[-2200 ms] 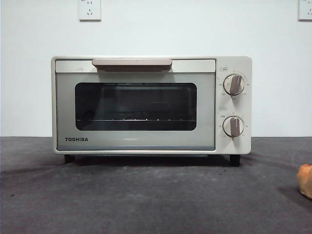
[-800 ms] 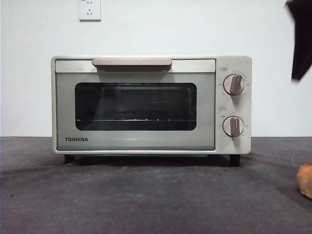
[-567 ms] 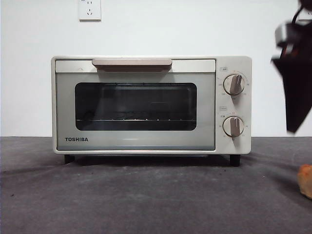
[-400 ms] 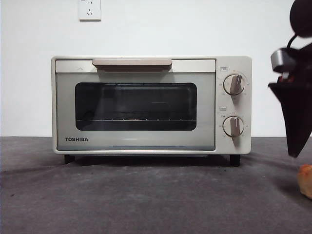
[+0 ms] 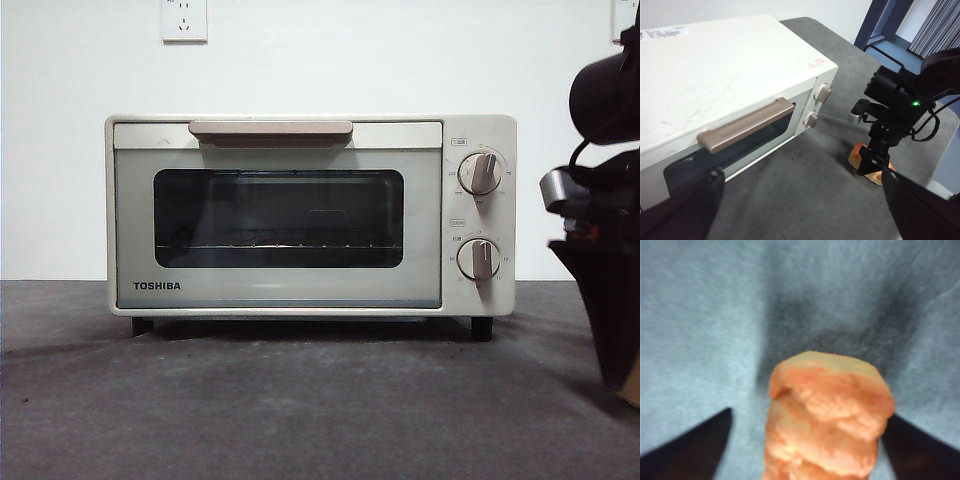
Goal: The left arm flap open the oven, the right arm pick bread and place it into oven, the left arm flap close the oven
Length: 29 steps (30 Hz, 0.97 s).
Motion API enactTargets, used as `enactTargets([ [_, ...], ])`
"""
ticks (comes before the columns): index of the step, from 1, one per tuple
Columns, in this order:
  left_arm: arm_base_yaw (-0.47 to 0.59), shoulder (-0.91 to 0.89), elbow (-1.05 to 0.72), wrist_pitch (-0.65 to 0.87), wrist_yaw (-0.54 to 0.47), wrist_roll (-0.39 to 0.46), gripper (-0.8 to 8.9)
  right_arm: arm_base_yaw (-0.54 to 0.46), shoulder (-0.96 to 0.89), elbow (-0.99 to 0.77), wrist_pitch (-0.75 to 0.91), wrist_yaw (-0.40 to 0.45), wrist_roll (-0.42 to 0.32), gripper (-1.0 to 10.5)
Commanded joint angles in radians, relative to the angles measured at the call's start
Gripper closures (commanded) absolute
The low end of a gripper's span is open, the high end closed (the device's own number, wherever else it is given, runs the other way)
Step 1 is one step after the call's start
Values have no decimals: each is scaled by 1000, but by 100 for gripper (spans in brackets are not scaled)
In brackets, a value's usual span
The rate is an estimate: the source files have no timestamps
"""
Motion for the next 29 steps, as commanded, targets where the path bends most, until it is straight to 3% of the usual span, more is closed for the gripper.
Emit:
enactTargets([
  [1,-4,6,17,8,1,-2,313,6,26,7,6,16,12,710],
  [5,-4,7,17,8,-1,-2,313,6,18,8,-3,18,21,798],
  [10,-4,22,17,7,-1,-2,314,5,-47,11,-45,16,37,811],
  [18,-12,92,18,8,-1,-10,324,5,-331,11,-139,-1,40,811],
  [24,-28,184,37,7,-6,-22,512,5,-578,11,-127,-89,61,811],
  [29,-49,298,124,-50,-48,-15,642,5,-781,11,-84,-92,106,811],
])
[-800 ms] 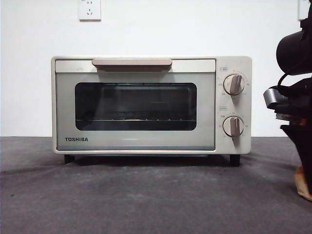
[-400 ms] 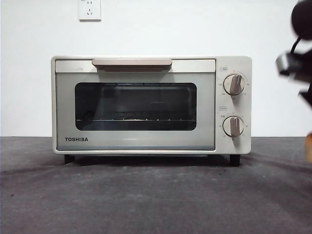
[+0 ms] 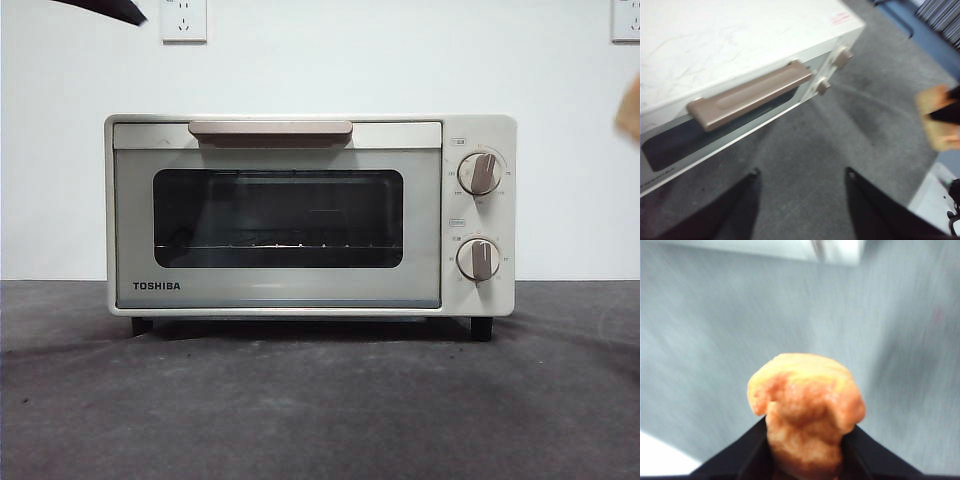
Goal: The left arm flap open the oven, the right arm pick bread and place it into oven, the left arm flap close the oven
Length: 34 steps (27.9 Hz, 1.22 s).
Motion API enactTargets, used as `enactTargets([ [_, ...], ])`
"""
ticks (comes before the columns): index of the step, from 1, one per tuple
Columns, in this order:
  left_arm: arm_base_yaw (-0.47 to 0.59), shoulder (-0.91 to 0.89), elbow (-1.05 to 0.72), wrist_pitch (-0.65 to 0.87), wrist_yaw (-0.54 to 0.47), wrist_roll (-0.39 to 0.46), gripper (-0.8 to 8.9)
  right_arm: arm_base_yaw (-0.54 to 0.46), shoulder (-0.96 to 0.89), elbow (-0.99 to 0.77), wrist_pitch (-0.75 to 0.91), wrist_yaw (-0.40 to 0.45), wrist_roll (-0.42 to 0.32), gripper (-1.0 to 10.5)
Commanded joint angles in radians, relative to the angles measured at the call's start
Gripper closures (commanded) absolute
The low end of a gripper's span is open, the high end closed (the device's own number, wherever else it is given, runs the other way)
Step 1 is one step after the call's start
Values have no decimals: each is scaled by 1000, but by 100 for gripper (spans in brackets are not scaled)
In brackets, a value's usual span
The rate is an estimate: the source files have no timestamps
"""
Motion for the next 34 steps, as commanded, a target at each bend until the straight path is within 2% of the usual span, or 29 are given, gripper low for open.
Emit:
enactTargets([
  [1,-17,65,75,-21,-29,8,663,4,-85,11,26,-3,41,811],
  [6,-43,190,173,-51,-55,42,792,4,-239,11,62,0,64,811],
  [15,-87,342,261,-10,-175,186,798,4,-367,11,60,0,93,811],
  [22,-89,402,261,73,-179,189,798,4,-370,11,60,0,99,811],
  [34,-89,472,261,77,-179,185,798,4,-370,11,54,0,99,811],
])
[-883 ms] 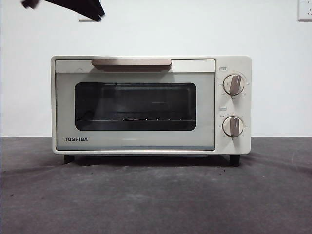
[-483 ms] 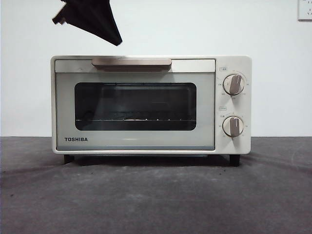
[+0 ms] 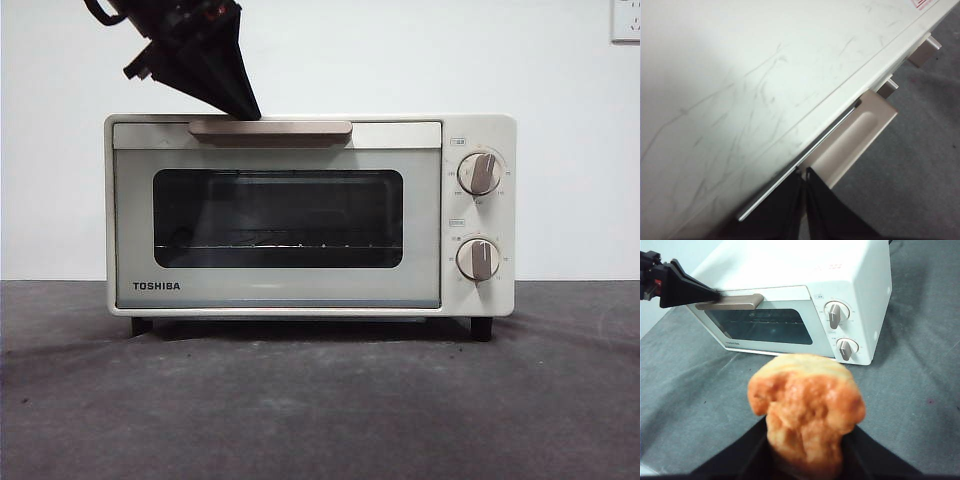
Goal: The left arm flap open the oven, the right arm pick bread and place it into oven, the left arm flap close the oven
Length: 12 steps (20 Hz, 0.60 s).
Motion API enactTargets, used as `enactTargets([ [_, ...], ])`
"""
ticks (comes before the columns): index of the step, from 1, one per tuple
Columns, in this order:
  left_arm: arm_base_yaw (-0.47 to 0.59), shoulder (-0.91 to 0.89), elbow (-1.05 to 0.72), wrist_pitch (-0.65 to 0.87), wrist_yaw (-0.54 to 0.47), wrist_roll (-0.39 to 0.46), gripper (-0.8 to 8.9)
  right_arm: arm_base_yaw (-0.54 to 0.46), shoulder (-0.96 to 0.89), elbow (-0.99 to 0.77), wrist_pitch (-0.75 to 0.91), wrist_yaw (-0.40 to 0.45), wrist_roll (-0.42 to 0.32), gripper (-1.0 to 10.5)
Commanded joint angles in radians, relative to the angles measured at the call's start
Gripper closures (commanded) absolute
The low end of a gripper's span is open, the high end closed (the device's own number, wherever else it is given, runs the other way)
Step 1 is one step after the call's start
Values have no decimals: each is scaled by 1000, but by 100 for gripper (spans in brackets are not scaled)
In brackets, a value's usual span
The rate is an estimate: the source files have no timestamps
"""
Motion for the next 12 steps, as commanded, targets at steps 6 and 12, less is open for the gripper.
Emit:
enactTargets([
  [6,-19,33,22,-25,-2,13,798,4,1,11,10,0,10,811],
  [12,-28,34,22,-97,-2,43,798,4,1,11,10,0,10,811],
])
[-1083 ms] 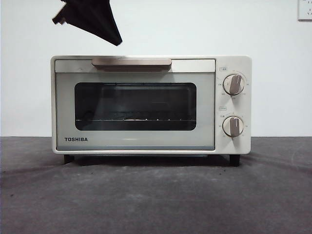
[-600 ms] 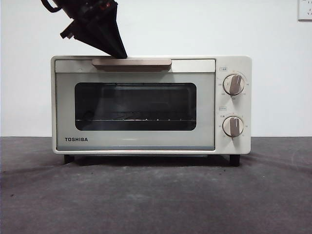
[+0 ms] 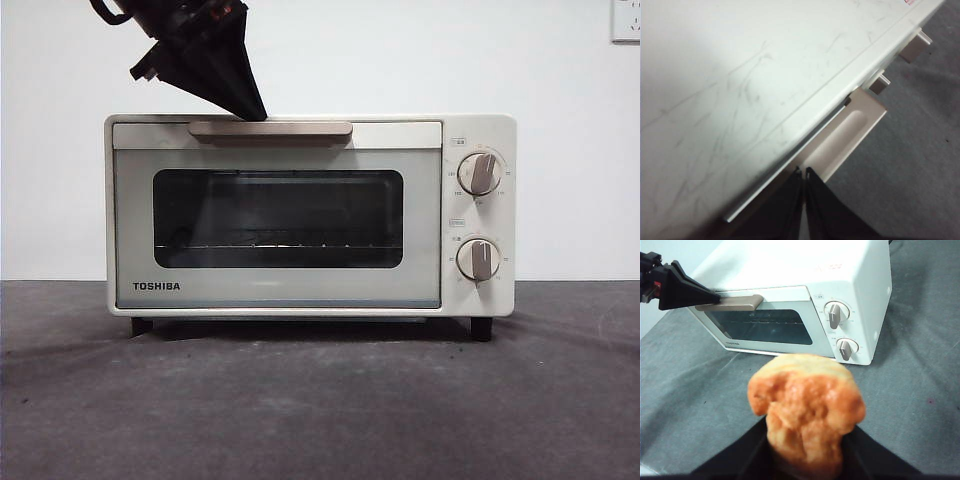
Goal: The left arm flap open the oven, the right arm pick bread and place it into oven, the left arm flap close the oven
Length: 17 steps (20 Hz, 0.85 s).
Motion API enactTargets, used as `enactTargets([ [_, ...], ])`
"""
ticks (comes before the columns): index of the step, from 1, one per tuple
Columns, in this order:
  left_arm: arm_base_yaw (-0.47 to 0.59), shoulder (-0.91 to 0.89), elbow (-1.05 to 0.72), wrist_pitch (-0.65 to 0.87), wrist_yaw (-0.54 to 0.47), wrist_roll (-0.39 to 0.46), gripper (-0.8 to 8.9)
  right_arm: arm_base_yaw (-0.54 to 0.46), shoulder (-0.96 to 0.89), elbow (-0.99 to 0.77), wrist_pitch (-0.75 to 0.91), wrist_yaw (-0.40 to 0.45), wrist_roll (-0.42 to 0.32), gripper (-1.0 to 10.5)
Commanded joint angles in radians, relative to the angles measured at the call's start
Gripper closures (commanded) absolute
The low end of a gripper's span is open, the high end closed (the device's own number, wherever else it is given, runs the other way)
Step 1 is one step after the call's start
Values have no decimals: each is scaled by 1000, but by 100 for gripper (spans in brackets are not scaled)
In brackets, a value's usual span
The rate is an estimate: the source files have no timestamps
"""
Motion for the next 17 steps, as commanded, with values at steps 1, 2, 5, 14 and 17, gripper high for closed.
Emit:
enactTargets([
  [1,-14,29,8,-72,-5,41,798,4,1,11,10,0,10,811],
  [2,-15,29,8,-91,-5,51,798,4,1,11,10,0,10,811],
  [5,-18,28,8,-137,-5,55,798,4,1,11,10,0,10,811],
  [14,-66,27,-40,-185,-8,72,798,4,1,11,10,0,10,811],
  [17,-90,19,-88,-172,-25,68,798,4,1,11,10,0,10,811],
])
